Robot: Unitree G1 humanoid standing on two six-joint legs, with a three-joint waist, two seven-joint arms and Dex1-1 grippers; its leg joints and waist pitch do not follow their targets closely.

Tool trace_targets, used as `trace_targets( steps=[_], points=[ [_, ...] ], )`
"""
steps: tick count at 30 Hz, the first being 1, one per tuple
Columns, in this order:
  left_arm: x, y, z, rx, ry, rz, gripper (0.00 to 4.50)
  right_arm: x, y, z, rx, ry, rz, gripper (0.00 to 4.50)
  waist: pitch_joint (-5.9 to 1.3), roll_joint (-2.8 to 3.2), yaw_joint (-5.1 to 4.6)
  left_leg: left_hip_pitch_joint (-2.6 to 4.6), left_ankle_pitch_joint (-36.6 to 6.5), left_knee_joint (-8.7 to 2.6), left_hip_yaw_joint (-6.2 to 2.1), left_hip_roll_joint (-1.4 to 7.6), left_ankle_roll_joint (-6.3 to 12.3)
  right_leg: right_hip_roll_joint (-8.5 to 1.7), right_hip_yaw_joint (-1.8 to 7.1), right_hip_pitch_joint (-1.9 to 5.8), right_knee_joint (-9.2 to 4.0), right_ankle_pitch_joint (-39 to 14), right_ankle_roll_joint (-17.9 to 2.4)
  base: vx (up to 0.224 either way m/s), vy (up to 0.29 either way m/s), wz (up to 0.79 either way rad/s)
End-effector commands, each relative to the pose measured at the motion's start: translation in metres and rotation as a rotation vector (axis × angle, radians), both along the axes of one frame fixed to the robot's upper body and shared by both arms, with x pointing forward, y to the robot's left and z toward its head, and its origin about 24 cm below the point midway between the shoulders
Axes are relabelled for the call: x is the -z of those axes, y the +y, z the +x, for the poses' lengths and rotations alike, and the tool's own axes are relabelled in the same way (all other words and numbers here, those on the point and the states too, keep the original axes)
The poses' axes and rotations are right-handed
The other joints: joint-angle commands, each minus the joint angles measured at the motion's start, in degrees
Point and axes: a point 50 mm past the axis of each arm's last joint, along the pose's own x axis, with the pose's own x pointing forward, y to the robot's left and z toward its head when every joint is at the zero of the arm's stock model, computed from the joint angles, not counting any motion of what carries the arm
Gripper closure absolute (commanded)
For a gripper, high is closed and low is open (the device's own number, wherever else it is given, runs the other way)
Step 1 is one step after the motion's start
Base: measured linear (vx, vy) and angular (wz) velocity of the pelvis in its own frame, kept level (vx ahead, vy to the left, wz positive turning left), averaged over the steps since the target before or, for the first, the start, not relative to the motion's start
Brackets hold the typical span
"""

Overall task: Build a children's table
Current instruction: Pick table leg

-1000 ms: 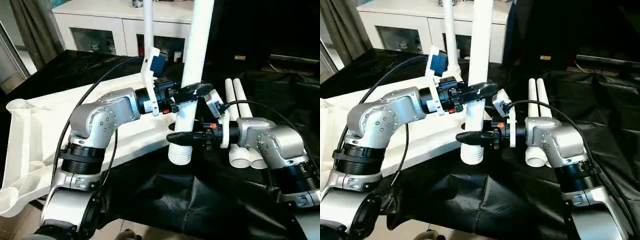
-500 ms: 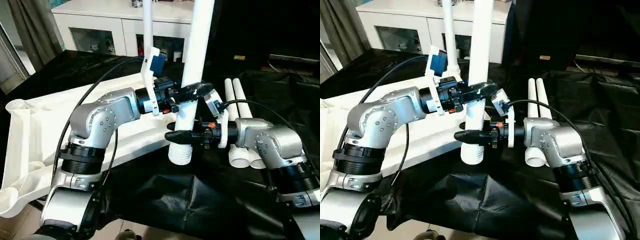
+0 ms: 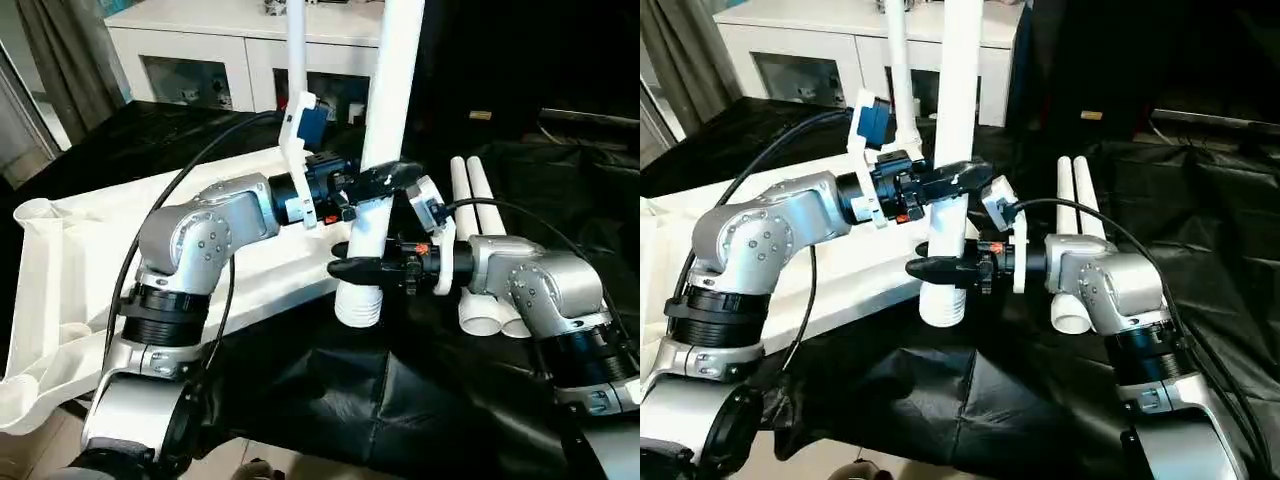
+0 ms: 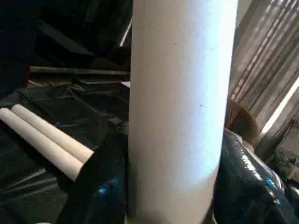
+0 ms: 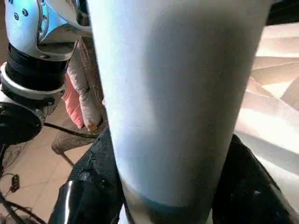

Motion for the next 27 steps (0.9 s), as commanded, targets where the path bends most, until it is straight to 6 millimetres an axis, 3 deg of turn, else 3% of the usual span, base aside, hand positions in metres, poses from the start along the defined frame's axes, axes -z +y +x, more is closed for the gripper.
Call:
trace_targets(
  steps=[1, 5, 6, 10, 12, 14, 15, 17, 18, 22, 23, 24, 27],
  points=[
    [-0.01, 0.005, 0.003, -0.033, -0.02, -0.068, 1.76, -0.004, -0.005, 0.001, 0.036, -0.02, 0.026, 2.57, -4.84, -0.06, 0.07, 0.75, -11.63, -3.93, -0.95, 1.97, 1.13, -4.26, 2.95, 3.48, -4.87, -17.83, -8.44, 0.0, 0.0, 0.0],
    [-0.019, 0.016, 0.012, -0.152, 0.001, -0.283, 1.67, -0.006, -0.004, 0.002, 0.084, -0.036, 0.068, 2.57, -4.9, -0.19, 0.09, 0.57, -10.75, -3.75, -0.83, 1.74, 1.71, -4.22, 2.78, 3.54, -5.12, -18.72, -8.12, 0.0, 0.0, 0.0],
    [-0.02, 0.017, 0.014, -0.171, -0.004, -0.312, 1.67, -0.006, -0.004, 0.002, 0.091, -0.038, 0.073, 2.58, -4.83, -0.28, -0.12, 0.54, -11.06, -3.88, -0.89, 1.74, 1.77, -4.11, 2.66, 3.58, -5.29, -20.53, -6.78, 0.0, 0.0, 0.0],
    [-0.025, 0.024, 0.017, -0.233, -0.012, -0.417, 1.67, -0.007, -0.005, 0.003, 0.153, -0.055, 0.102, 2.59, -4.8, -0.24, -0.2, 0.83, -11.53, -3.92, -0.82, 1.76, 1.85, -4.05, 2.59, 3.17, -5.73, -22.87, -5.35, 0.0, 0.0, 0.0],
    [-0.019, 0.024, 0.018, -0.265, -0.039, -0.271, 1.67, -0.006, -0.009, 0.006, 0.235, -0.086, 0.078, 2.59, -4.79, -0.09, -0.23, 0.9, -11.56, -4.17, -0.97, 1.92, 1.57, -4.01, 2.71, 3.0, -5.65, -22.68, -4.4, 0.0, 0.0, 0.0],
    [-0.002, 0.025, 0.021, -0.336, -0.114, -0.008, 1.67, -0.003, -0.015, 0.012, 0.351, -0.129, 0.024, 2.59, -4.75, 0.09, -0.43, 1.06, -12.14, -4.48, -1.19, 2.11, 0.96, -3.91, 2.82, 2.7, -5.54, -23.02, -3.0, 0.0, 0.0, 0.0],
    [-0.002, 0.025, 0.021, -0.336, -0.114, -0.008, 1.67, -0.003, -0.015, 0.012, 0.351, -0.129, 0.024, 2.59, -4.71, 0.08, -0.41, 1.08, -12.31, -4.6, -1.3, 2.08, 0.75, -4.0, 2.81, 2.72, -5.66, -23.43, -2.56, 0.0, 0.0, 0.0],
    [0.035, 0.039, 0.028, -0.424, -0.166, 0.344, 1.67, 0.004, -0.026, 0.022, 0.539, -0.168, -0.041, 2.59, -4.61, 0.4, -0.6, 1.21, -13.16, -4.75, -1.39, 1.93, -0.26, -4.07, 2.9, 2.35, -5.9, -24.83, -1.29, 0.0, 0.0, 0.0],
    [0.035, 0.039, 0.028, -0.424, -0.166, 0.344, 1.67, 0.004, -0.026, 0.022, 0.539, -0.168, -0.041, 2.59, -4.63, 0.35, -0.93, 1.26, -13.55, -4.64, -1.09, 1.69, -0.64, -4.05, 2.8, 2.62, -5.79, -24.95, -1.27, 0.0, 0.0, 0.0],
    [0.067, 0.054, 0.031, -0.446, -0.237, 0.556, 1.67, 0.011, -0.035, 0.025, 0.721, -0.209, -0.106, 2.59, -4.95, 0.64, -0.92, 0.96, -11.52, -4.54, -1.09, 1.63, -0.58, -4.03, 2.93, 2.74, -5.7, -21.95, -1.98, 0.0, 0.0, 0.0],
    [0.087, 0.052, 0.027, -0.35, -0.208, 0.627, 1.67, 0.016, -0.039, 0.024, 0.794, -0.216, -0.128, 2.59, -5.04, 1.04, -0.92, 1.04, -11.25, -4.57, -1.08, 1.69, -0.62, -4.12, 3.05, 2.64, -5.55, -20.18, -2.59, 0.0, 0.0, 0.0],
    [0.096, 0.05, 0.024, -0.307, -0.177, 0.657, 1.67, 0.018, -0.041, 0.024, 0.813, -0.217, -0.14, 2.59, -5.1, 0.96, -0.99, 1.12, -11.26, -4.59, -1.05, 1.74, -0.71, -4.11, 3.09, 2.61, -5.37, -19.46, -3.03, 0.0, 0.0, 0.0],
    [0.111, 0.047, 0.021, -0.242, -0.114, 0.723, 1.67, 0.023, -0.045, 0.022, 0.839, -0.216, -0.167, 2.59, -5.21, 1.26, -1.05, 0.99, -11.18, -4.57, -0.98, 1.88, -0.63, -4.11, 3.23, 2.91, -4.71, -15.14, -5.83, 0.0, 0.0, 0.0]
  ],
)
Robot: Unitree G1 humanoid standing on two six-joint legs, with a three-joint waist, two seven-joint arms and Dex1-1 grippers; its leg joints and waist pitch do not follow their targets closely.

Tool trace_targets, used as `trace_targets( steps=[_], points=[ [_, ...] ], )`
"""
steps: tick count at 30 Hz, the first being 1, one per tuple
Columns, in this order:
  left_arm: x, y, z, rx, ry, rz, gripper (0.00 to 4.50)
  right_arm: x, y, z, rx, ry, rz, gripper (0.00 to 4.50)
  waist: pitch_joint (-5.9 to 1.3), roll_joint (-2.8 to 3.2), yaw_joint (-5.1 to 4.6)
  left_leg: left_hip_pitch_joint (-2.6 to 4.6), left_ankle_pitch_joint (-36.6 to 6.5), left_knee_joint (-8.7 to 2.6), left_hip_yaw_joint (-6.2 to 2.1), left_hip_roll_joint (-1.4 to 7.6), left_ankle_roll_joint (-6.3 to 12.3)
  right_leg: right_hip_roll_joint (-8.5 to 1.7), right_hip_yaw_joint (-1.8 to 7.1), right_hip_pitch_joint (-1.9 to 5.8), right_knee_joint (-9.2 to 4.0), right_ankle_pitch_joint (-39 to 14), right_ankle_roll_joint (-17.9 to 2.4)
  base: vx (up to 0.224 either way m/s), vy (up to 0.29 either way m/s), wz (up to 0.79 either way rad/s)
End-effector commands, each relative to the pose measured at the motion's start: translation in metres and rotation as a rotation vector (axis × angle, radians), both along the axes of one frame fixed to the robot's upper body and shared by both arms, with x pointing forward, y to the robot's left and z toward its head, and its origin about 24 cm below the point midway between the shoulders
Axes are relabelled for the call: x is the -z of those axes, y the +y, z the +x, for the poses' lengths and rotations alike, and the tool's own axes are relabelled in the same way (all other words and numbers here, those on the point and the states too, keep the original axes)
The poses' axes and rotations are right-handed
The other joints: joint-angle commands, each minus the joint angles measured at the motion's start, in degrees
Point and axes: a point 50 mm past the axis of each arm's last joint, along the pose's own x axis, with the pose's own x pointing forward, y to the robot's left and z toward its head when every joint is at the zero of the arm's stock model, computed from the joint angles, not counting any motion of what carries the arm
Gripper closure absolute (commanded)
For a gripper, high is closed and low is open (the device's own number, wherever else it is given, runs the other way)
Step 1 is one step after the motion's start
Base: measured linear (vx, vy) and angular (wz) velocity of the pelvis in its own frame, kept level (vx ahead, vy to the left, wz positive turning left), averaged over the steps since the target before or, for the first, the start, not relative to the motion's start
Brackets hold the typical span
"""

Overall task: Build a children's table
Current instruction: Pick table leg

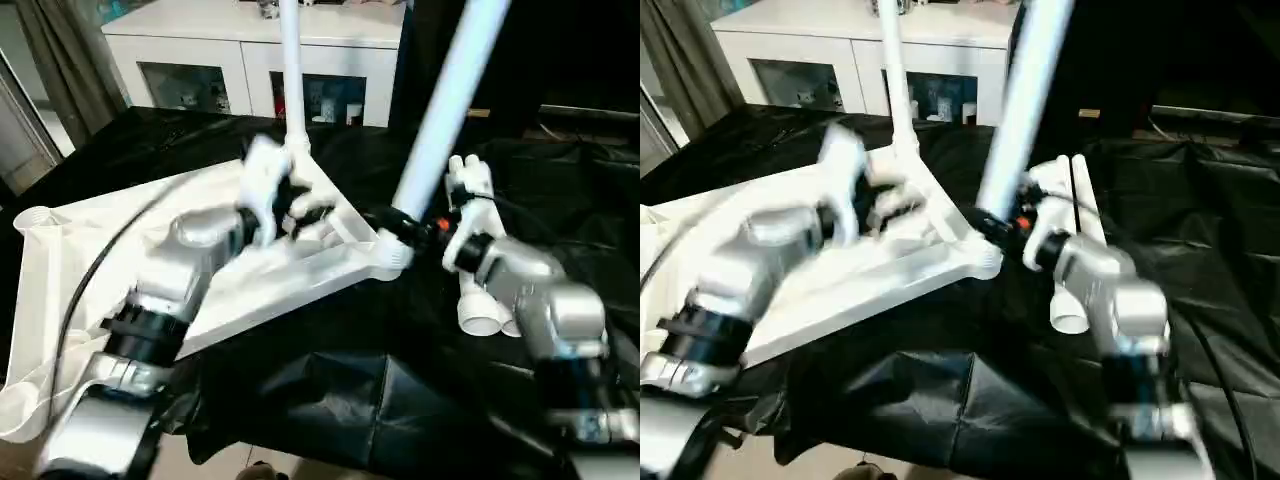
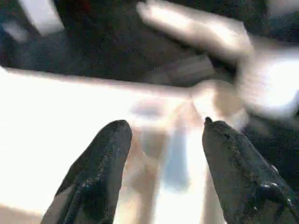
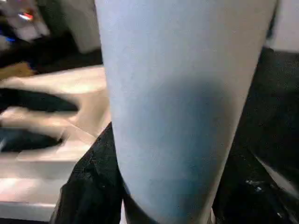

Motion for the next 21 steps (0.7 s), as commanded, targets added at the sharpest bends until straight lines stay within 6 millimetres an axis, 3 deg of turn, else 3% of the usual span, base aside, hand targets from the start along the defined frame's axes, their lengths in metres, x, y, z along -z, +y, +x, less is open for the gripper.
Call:
trace_targets(
  steps=[1, 3, 4, 5, 9, 14, 21],
  points=[
    [0.007, -0.005, -0.002, 0.037, 0.056, 0.043, 1.67, -0.007, -0.004, 0.001, 0.029, -0.044, -0.008, 2.59, -5.01, 0.24, -0.62, 1.03, -11.2, -4.2, -1.01, 1.94, -0.5, -4.16, 3.18, 3.1, -4.4, -13.9, -7.0, 0.0, 0.0, 0.0],
    [0.013, -0.009, -0.004, 0.057, 0.115, 0.049, 1.67, -0.007, -0.006, 0.0, 0.033, -0.044, -0.012, 2.59, -4.89, 0.31, -0.76, 0.99, -11.3, -4.15, -0.88, 1.9, -0.1, -4.24, 3.24, 3.21, -4.4, -13.69, -7.95, 0.0, 0.0, 0.0],
    [0.017, -0.011, -0.005, 0.068, 0.139, 0.055, 1.67, -0.007, -0.007, -0.002, 0.029, -0.04, -0.016, 2.59, -4.84, 0.62, -0.88, 0.96, -11.51, -4.11, -0.89, 1.87, 0.14, -4.32, 3.24, 3.28, -4.44, -14.13, -8.27, 0.0, 0.0, 0.0],
    [0.025, -0.013, -0.006, 0.094, 0.152, 0.067, 1.67, -0.006, -0.009, -0.003, 0.033, -0.041, -0.032, 2.59, -4.66, 0.51, -1.17, 1.05, -12.16, -4.07, -0.72, 1.67, 0.55, -4.11, 3.13, 3.24, -5.07, -15.58, -7.79, 0.0, 0.0, 0.0],
    [0.03, -0.013, -0.005, 0.098, 0.162, 0.072, 1.67, -0.006, -0.009, -0.005, 0.038, -0.046, -0.044, 2.59, -4.76, 0.64, -1.95, 0.8, -11.76, -4.02, -0.83, 1.41, 1.48, -4.16, 2.91, 3.56, -5.36, -18.85, -6.31, 0.0, 0.0, 0.0],
    [0.035, -0.008, -0.002, 0.07, 0.167, 0.123, 1.67, -0.007, -0.007, -0.005, 0.024, -0.051, -0.052, 2.59, -4.57, 0.82, -3.0, 0.8, -12.42, -4.01, -0.86, 1.28, 2.24, -3.93, 2.68, 3.4, -5.77, -21.33, -5.91, 0.0, 0.0, 0.0],
    [0.032, -0.004, 0.001, 0.062, 0.173, 0.099, 2.32, -0.007, -0.003, -0.005, 0.009, -0.055, -0.058, 2.59, -4.74, 0.74, -2.99, 0.77, -11.19, -3.95, -0.86, 1.45, 2.84, -3.96, 2.71, 3.35, -5.6, -19.9, -6.51, 0.0, 0.0, 0.0]
  ],
)
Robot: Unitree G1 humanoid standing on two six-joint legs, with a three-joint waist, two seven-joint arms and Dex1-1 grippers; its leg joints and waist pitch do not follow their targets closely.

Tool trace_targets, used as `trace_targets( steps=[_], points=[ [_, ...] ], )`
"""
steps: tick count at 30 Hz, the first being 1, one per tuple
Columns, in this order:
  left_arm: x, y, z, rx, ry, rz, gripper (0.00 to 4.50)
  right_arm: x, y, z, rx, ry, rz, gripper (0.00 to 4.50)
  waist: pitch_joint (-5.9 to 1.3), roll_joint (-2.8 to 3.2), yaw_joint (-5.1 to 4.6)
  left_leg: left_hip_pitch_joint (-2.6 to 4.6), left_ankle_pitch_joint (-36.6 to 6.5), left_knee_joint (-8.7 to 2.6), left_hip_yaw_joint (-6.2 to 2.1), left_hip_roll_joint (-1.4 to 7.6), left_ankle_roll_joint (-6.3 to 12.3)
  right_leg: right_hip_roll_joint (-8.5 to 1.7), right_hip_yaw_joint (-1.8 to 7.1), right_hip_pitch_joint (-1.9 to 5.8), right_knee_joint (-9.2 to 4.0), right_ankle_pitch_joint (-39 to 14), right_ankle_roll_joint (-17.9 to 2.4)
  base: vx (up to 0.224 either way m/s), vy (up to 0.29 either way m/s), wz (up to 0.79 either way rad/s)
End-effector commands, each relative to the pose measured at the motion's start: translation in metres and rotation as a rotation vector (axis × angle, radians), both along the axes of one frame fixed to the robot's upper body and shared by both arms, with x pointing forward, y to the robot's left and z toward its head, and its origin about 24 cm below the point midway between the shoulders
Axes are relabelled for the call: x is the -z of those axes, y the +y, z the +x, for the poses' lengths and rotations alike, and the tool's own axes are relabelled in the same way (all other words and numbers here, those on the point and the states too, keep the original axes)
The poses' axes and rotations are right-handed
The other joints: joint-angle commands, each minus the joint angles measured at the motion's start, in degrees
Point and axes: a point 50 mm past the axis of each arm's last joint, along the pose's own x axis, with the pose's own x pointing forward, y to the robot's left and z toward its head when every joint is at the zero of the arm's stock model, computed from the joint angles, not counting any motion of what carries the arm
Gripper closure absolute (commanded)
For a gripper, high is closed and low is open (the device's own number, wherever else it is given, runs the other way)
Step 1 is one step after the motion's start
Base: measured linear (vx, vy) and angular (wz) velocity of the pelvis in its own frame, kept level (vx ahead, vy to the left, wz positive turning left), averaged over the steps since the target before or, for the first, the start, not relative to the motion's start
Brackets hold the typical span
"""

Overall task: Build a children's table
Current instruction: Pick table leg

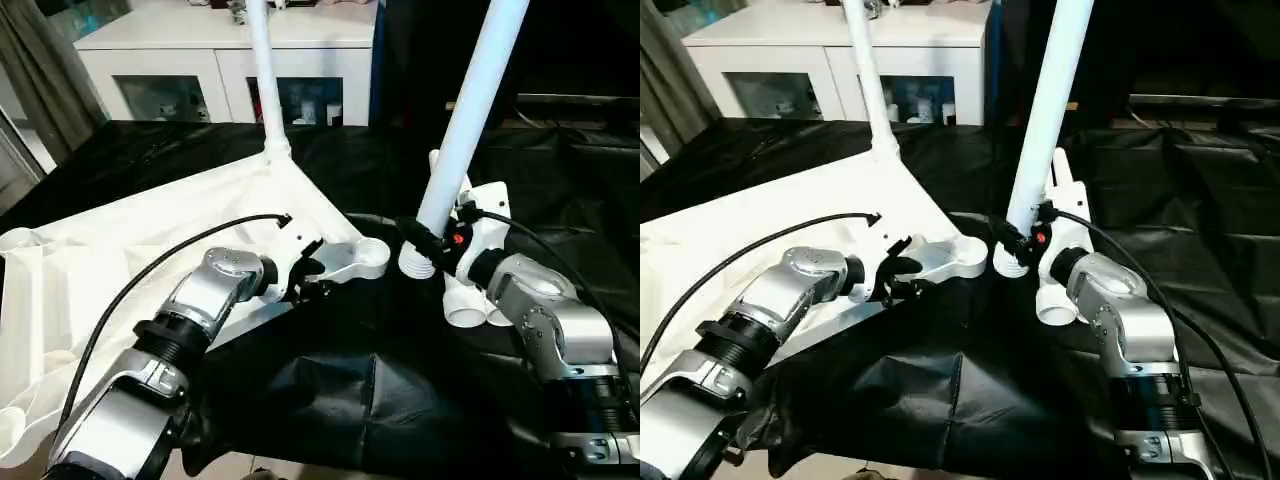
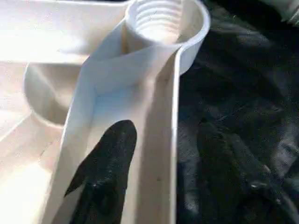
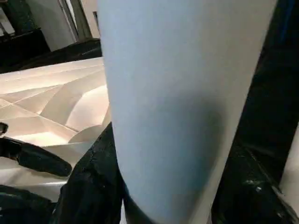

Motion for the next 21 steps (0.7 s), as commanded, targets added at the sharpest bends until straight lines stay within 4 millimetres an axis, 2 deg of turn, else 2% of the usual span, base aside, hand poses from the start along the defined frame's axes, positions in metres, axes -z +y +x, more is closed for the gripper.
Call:
trace_targets(
  steps=[1, 4, 5, 11, 12, 13, 15, 18, 19, 21],
  points=[
    [-0.008, 0.005, 0.005, -0.016, -0.019, -0.004, 2.41, -0.009, 0.005, 0.001, -0.024, -0.045, -0.011, 2.59, -4.55, -0.54, 0.0, 0.7, -10.89, -3.86, -0.93, 1.6, 2.75, -4.07, 2.8, 3.35, -5.31, -18.9, -6.98, 0.0, 0.0, 0.0],
    [-0.007, 0.009, 0.006, -0.022, -0.017, 0.005, 2.53, -0.009, 0.007, 0.001, -0.033, -0.043, -0.01, 2.59, -4.55, -0.63, 0.04, 0.7, -10.81, -3.87, -0.9, 1.61, 2.88, -4.08, 2.84, 3.35, -5.21, -18.24, -7.38, 0.0, 0.0, 0.0],
    [-0.007, 0.009, 0.006, -0.023, -0.017, 0.007, 2.83, -0.009, 0.007, 0.001, -0.035, -0.043, -0.01, 2.59, -4.53, -0.58, 0.05, 0.67, -10.79, -3.88, -0.9, 1.61, 2.84, -4.12, 2.86, 3.36, -5.19, -18.24, -7.42, 0.0, 0.0, 0.0],
    [-0.005, 0.013, 0.004, -0.047, 0.013, -0.02, 3.23, -0.01, 0.009, 0.002, -0.047, -0.047, -0.012, 2.59, -4.39, -0.59, -0.01, 0.77, -11.55, -3.94, -0.83, 1.62, 2.71, -4.16, 2.89, 3.29, -5.37, -19.44, -7.36, 0.0, 0.0, 0.0],
    [-0.005, 0.014, 0.003, -0.044, 0.02, -0.032, 3.31, -0.01, 0.009, 0.003, -0.053, -0.047, -0.014, 2.59, -4.35, -1.06, 0.01, 0.72, -11.41, -3.95, -0.83, 1.56, 2.8, -4.25, 2.86, 3.38, -5.37, -20.31, -7.13, 0.0, 0.0, 0.0],
    [-0.005, 0.014, 0.002, -0.042, 0.025, -0.039, 3.31, -0.01, 0.01, 0.003, -0.057, -0.047, -0.015, 2.59, -4.34, -0.93, 0.01, 0.74, -11.31, -3.97, -0.82, 1.58, 2.81, -4.26, 2.86, 3.34, -5.42, -20.69, -7.01, 0.0, 0.0, 0.0],
    [-0.003, 0.016, 0.0, -0.03, 0.032, -0.035, 3.61, -0.011, 0.012, 0.004, -0.069, -0.049, -0.014, 2.59, -4.29, -0.9, -0.04, 0.78, -11.37, -3.98, -0.82, 1.61, 2.85, -4.26, 2.9, 3.23, -5.55, -21.63, -6.65, 0.0, 0.0, 0.0],
    [-0.002, 0.018, -0.002, -0.029, 0.038, -0.029, 3.69, -0.013, 0.015, 0.006, -0.083, -0.056, -0.011, 2.59, -4.3, -0.77, -0.09, 0.81, -11.44, -4.04, -0.85, 1.69, 2.82, -4.19, 2.9, 3.1, -5.56, -21.56, -6.53, 0.0, 0.0, 0.0],
    [-0.001, 0.019, -0.002, -0.029, 0.041, -0.027, 3.77, -0.014, 0.018, 0.007, -0.096, -0.059, -0.01, 2.59, -4.29, -1.5, -0.08, 0.75, -11.35, -4.08, -0.8, 1.71, 2.9, -4.2, 2.91, 3.14, -5.6, -21.49, -6.51, 0.0, 0.0, 0.0],
    [-0.001, 0.02, -0.003, -0.029, 0.043, -0.026, 3.88, -0.016, 0.02, 0.009, -0.11, -0.06, -0.012, 2.59, -4.31, -1.12, -0.03, 0.7, -11.07, -4.01, -0.8, 1.66, 2.88, -4.26, 2.92, 3.12, -5.41, -21.33, -6.72, 0.0, 0.0, 0.0]
  ],
)
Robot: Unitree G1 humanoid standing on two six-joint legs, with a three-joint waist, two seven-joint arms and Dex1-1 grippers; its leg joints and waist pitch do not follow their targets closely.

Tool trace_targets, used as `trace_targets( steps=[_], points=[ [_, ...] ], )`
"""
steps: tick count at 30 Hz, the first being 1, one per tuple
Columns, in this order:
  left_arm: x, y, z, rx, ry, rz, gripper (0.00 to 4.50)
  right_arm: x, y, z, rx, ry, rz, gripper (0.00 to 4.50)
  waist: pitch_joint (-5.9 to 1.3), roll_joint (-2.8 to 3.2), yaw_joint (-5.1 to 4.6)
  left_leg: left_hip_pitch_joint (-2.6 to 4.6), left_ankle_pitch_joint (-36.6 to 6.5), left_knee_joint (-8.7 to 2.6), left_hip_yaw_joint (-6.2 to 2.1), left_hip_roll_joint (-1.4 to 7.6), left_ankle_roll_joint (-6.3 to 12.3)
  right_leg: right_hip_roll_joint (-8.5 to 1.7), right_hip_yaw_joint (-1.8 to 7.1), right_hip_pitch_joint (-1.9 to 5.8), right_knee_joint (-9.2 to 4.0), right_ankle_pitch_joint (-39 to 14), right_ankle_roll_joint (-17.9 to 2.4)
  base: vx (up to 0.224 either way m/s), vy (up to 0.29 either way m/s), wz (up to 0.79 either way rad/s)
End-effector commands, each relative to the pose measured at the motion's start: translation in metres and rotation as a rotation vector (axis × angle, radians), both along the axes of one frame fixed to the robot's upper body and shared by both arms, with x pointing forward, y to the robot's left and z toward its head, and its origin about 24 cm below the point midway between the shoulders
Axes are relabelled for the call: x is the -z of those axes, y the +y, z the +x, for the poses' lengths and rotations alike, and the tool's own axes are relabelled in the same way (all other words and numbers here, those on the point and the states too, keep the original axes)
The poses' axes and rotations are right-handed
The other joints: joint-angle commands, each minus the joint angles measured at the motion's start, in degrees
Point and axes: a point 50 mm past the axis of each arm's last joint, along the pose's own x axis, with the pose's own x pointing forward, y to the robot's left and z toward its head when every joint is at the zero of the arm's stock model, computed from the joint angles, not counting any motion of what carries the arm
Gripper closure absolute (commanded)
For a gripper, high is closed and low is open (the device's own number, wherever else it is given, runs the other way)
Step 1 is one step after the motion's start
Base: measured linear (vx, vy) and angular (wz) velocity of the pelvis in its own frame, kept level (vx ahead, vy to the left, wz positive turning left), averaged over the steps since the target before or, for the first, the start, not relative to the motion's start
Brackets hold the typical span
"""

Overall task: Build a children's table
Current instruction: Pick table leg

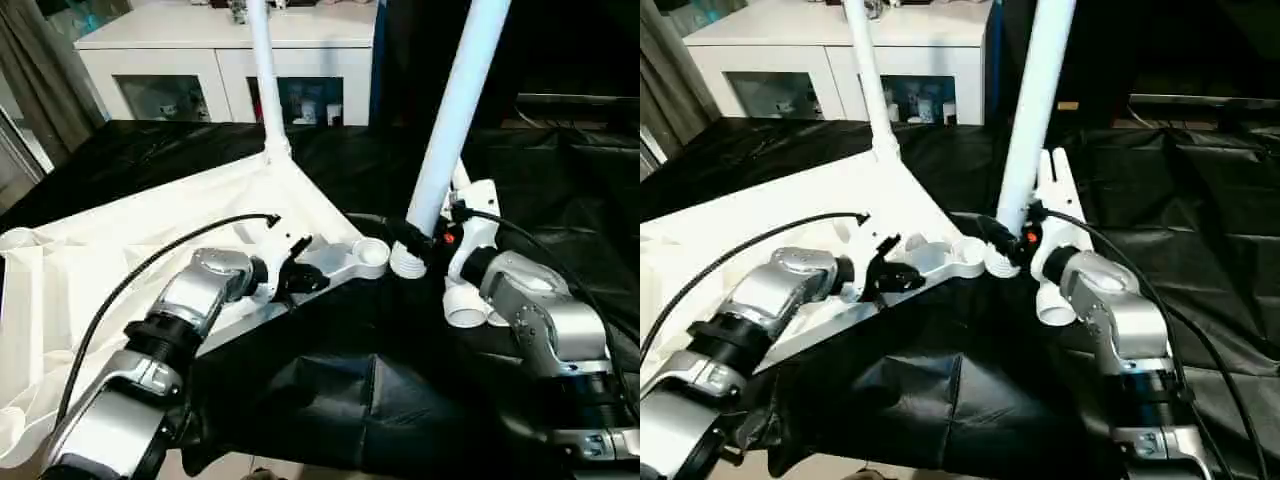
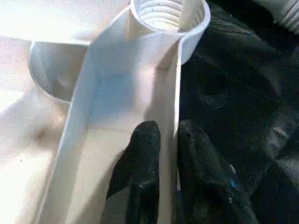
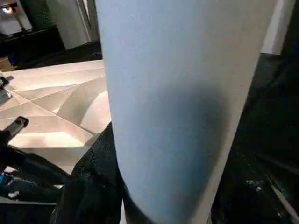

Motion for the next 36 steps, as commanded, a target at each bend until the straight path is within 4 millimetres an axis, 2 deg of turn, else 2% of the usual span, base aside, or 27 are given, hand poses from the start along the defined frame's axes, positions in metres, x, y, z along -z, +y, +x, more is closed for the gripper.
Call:
trace_targets(
  steps=[1, 6, 8, 9, 12, 13, 14, 18, 19, 20, 21, 23, 24, 25, 30, 36],
  points=[
    [-0.002, 0.008, 0.0, -0.016, -0.004, 0.015, 4.0, -0.009, 0.008, 0.004, -0.042, -0.041, -0.005, 2.59, -4.33, -0.99, 0.06, 0.76, -11.05, -3.96, -0.8, 1.67, 2.93, -4.31, 2.97, 3.09, -5.42, -21.43, -6.77, 0.0, 0.0, 0.0],
    [0.0, 0.012, -0.002, 0.008, -0.003, 0.033, 4.43, -0.011, 0.016, 0.007, -0.119, -0.025, -0.012, 2.59, -4.35, -1.33, 0.2, 0.62, -10.31, -4.06, -0.89, 1.86, 3.09, -4.4, 3.06, 3.21, -5.06, -20.41, -7.0, 0.0, 0.0, 0.0],
    [0.001, 0.012, -0.004, 0.019, 0.0, 0.036, 4.5, -0.011, 0.02, 0.01, -0.138, -0.024, -0.022, 2.59, -4.32, -1.28, 0.1, 0.64, -10.39, -4.03, -0.81, 1.77, 3.09, -4.39, 3.05, 3.15, -5.21, -20.79, -6.99, 0.0, 0.0, 0.0],
    [0.001, 0.013, -0.005, 0.023, 0.001, 0.035, 4.5, -0.011, 0.021, 0.011, -0.142, -0.024, -0.023, 2.59, -4.35, -1.52, 0.05, 0.56, -10.03, -4.04, -0.84, 1.82, 3.02, -4.46, 3.08, 3.24, -5.05, -20.36, -7.22, 0.0, 0.0, 0.0],
    [0.0, 0.013, -0.005, 0.027, -0.002, 0.031, 4.5, -0.011, 0.024, 0.014, -0.148, -0.022, -0.022, 2.59, -4.39, -1.37, 0.07, 0.62, -9.71, -3.98, -0.77, 1.83, 3.0, -4.52, 3.13, 3.16, -5.04, -20.21, -7.38, 0.0, 0.0, 0.0],
    [-0.003, 0.011, -0.009, 0.078, -0.03, -0.006, 4.5, -0.009, 0.025, 0.017, -0.155, -0.013, -0.031, 2.59, -4.41, -1.75, 0.11, 0.57, -9.29, -3.98, -0.73, 1.86, 3.17, -4.41, 3.15, 3.16, -5.0, -19.32, -7.52, 0.0, 0.0, 0.0],
    [-0.005, 0.01, -0.01, 0.104, -0.042, -0.024, 4.5, -0.007, 0.026, 0.018, -0.156, -0.009, -0.035, 2.59, -4.43, -1.59, 0.02, 0.33, -9.05, -4.02, -0.87, 1.86, 3.17, -4.56, 3.11, 3.33, -4.73, -18.93, -7.89, 0.0, 0.0, 0.0],
    [-0.008, 0.008, -0.015, 0.171, -0.067, -0.06, 4.5, -0.004, 0.026, 0.021, -0.158, 0.003, -0.041, 2.59, -4.58, -1.36, 0.41, 0.71, -8.33, -3.92, -0.65, 2.04, 3.41, -4.51, 3.32, 3.06, -4.46, -16.3, -8.97, 0.0, 0.0, 0.0],
    [-0.008, 0.008, -0.018, 0.195, -0.067, -0.061, 4.5, -0.002, 0.027, 0.022, -0.159, 0.012, -0.039, 2.59, -4.53, -1.38, 0.41, 0.77, -8.43, -3.96, -0.59, 2.04, 3.43, -4.41, 3.33, 3.02, -4.51, -16.26, -8.99, 0.0, 0.0, 0.0],
    [-0.009, 0.008, -0.02, 0.211, -0.067, -0.062, 4.5, -0.001, 0.027, 0.022, -0.16, 0.018, -0.037, 2.59, -4.61, -1.7, 0.56, 0.8, -8.32, -3.96, -0.61, 2.14, 3.39, -4.51, 3.34, 3.08, -4.37, -15.91, -9.16, 0.0, 0.0, 0.0],
    [-0.009, 0.008, -0.023, 0.236, -0.067, -0.06, 4.5, 0.001, 0.029, 0.024, -0.163, 0.029, -0.036, 2.59, -4.53, -1.43, 0.5, 0.66, -8.13, -4.06, -0.69, 2.21, 3.35, -4.49, 3.34, 3.11, -4.2, -15.54, -9.49, 0.0, 0.0, 0.0],
    [-0.009, 0.009, -0.023, 0.238, -0.067, -0.06, 4.5, 0.001, 0.029, 0.024, -0.164, 0.03, -0.036, 2.59, -4.45, -1.44, 0.63, 0.9, -8.71, -4.04, -0.58, 2.24, 3.08, -4.46, 3.42, 2.93, -4.23, -15.63, -9.69, 0.0, 0.0, 0.0],
    [-0.007, 0.01, -0.024, 0.244, -0.071, -0.049, 4.5, 0.004, 0.031, 0.024, -0.175, 0.047, -0.036, 2.59, -4.44, -1.43, 0.7, 0.96, -8.9, -4.06, -0.56, 2.26, 3.02, -4.47, 3.44, 2.91, -4.27, -15.76, -9.68, 0.0, 0.0, 0.0],
    [-0.007, 0.012, -0.023, 0.228, -0.075, -0.041, 4.5, 0.006, 0.033, 0.024, -0.188, 0.062, -0.038, 2.59, -4.44, -1.71, 0.69, 0.8, -9.01, -4.09, -0.55, 2.19, 3.0, -4.47, 3.43, 3.04, -4.23, -15.88, -9.7, 0.0, 0.0, 0.0],
    [-0.006, 0.017, -0.02, 0.201, -0.102, -0.023, 4.5, 0.013, 0.036, 0.021, -0.226, 0.11, -0.056, 2.59, -4.38, -1.55, 0.83, 0.78, -9.57, -4.15, -0.63, 2.18, 2.54, -4.51, 3.45, 3.09, -4.34, -17.07, -8.8, 0.0, 0.0, 0.0],
    [-0.007, 0.018, -0.019, 0.198, -0.115, -0.008, 4.5, 0.017, 0.037, 0.02, -0.261, 0.139, -0.079, 2.59, -4.3, -1.78, 0.86, 0.83, -10.16, -4.16, -0.61, 2.12, 2.11, -4.55, 3.48, 3.05, -4.44, -18.28, -8.61, 0.0, 0.0, 0.0]
  ],
)
